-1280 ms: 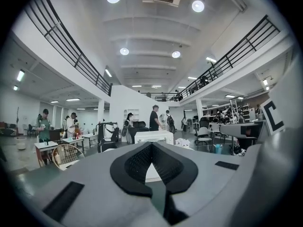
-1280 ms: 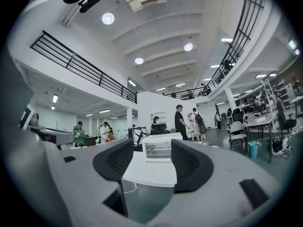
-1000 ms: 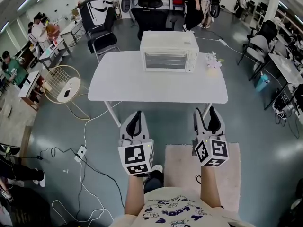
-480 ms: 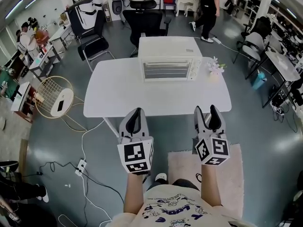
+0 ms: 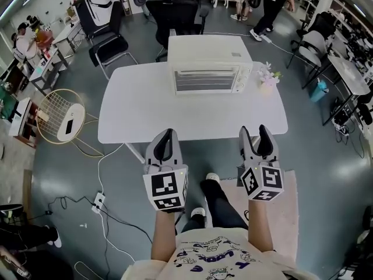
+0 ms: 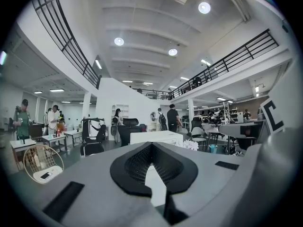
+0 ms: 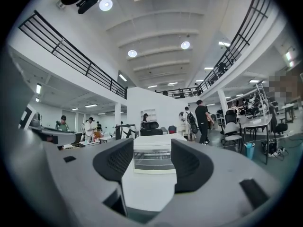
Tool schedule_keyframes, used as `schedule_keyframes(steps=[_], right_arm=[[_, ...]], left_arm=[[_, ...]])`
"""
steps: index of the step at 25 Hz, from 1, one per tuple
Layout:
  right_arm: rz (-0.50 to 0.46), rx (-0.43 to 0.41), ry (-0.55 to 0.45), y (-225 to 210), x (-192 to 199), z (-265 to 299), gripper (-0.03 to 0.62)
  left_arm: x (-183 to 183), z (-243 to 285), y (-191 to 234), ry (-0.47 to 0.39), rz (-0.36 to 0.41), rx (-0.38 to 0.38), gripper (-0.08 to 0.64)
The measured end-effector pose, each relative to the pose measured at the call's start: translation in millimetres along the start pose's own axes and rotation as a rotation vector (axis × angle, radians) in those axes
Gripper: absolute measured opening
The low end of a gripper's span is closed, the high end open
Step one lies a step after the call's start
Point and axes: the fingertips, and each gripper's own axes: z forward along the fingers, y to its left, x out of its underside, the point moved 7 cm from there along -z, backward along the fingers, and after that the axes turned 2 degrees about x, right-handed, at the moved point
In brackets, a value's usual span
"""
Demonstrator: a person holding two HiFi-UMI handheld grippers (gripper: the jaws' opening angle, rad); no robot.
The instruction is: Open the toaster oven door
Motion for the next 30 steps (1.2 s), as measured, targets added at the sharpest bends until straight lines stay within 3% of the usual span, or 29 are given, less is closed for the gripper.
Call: schedule_keyframes(steps=[10, 30], right_arm=[[0.009, -0.058, 0.019, -20, 7, 93, 0.249], [0.033, -0.132, 0.040, -89, -17, 283, 0.249]], left_arm=[[2, 80, 16, 0.021, -0.002, -0.067, 0.003], [-33, 246, 22, 0.015, 0.013, -0.183, 0.003]])
